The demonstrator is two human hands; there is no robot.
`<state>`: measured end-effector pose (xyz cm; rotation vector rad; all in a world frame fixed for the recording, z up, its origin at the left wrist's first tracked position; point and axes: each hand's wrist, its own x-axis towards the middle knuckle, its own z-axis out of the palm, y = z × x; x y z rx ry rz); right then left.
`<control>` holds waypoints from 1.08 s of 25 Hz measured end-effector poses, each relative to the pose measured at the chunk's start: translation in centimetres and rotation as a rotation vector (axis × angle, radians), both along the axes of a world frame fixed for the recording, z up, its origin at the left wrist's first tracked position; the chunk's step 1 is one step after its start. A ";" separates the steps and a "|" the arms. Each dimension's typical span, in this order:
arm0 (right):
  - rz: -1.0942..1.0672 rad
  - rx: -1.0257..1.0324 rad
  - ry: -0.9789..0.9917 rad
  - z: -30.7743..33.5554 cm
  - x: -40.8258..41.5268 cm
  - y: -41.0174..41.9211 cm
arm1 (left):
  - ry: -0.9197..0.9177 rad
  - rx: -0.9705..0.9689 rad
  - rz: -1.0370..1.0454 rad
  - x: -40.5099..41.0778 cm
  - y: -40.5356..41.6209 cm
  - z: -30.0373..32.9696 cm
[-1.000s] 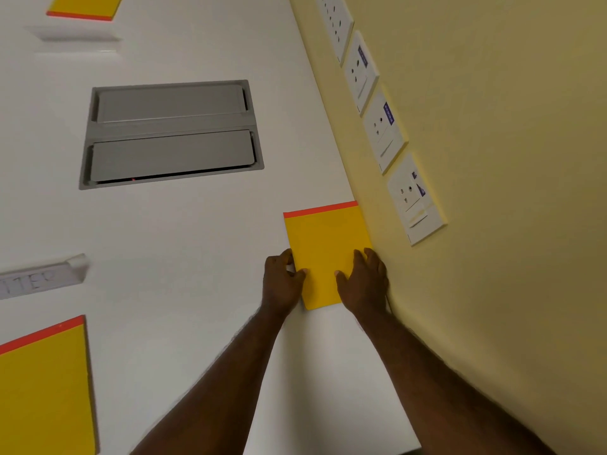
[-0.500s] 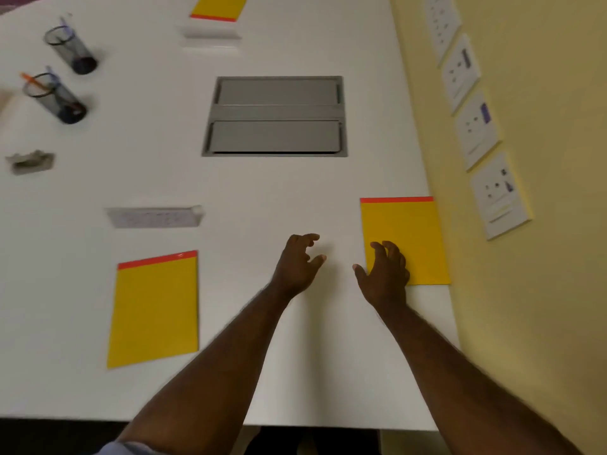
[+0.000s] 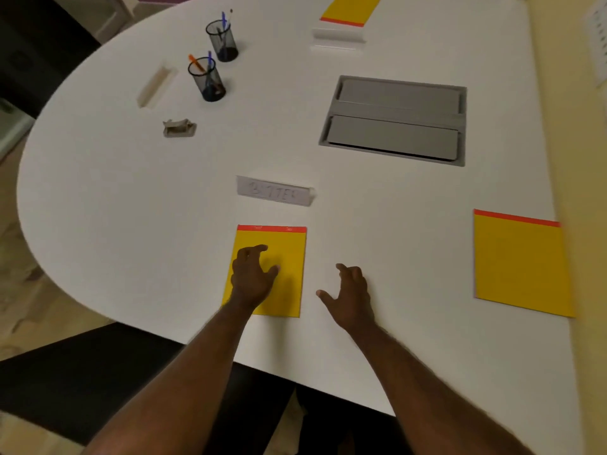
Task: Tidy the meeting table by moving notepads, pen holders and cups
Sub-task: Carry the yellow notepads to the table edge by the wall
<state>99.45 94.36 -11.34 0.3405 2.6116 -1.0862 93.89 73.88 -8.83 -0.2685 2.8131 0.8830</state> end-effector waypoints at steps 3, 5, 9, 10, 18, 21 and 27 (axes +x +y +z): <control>0.056 -0.028 -0.032 -0.5 -0.4 -3.6 | -0.047 0.026 0.124 0.8 -3.2 -1.2; 0.077 -0.021 -0.067 -0.6 -0.5 -5.4 | -0.123 0.010 0.157 1.2 -4.5 -2.0; 0.118 0.043 -0.092 -1.0 -0.6 -7.3 | -0.202 -0.043 0.095 1.5 -5.9 -3.0; 0.125 0.064 -0.099 -1.1 -0.6 -7.6 | -0.206 -0.038 0.085 1.5 -6.1 -3.1; 0.173 0.163 -0.141 -2.1 -0.5 -8.0 | -0.180 0.164 0.278 0.0 -7.0 -3.5; 0.175 0.144 -0.129 -2.4 -0.5 -7.8 | -0.237 0.349 0.437 -0.9 -7.6 -2.9; 0.146 0.067 -0.109 -2.7 -0.5 -7.6 | -0.287 0.540 0.504 -2.3 -8.2 -1.7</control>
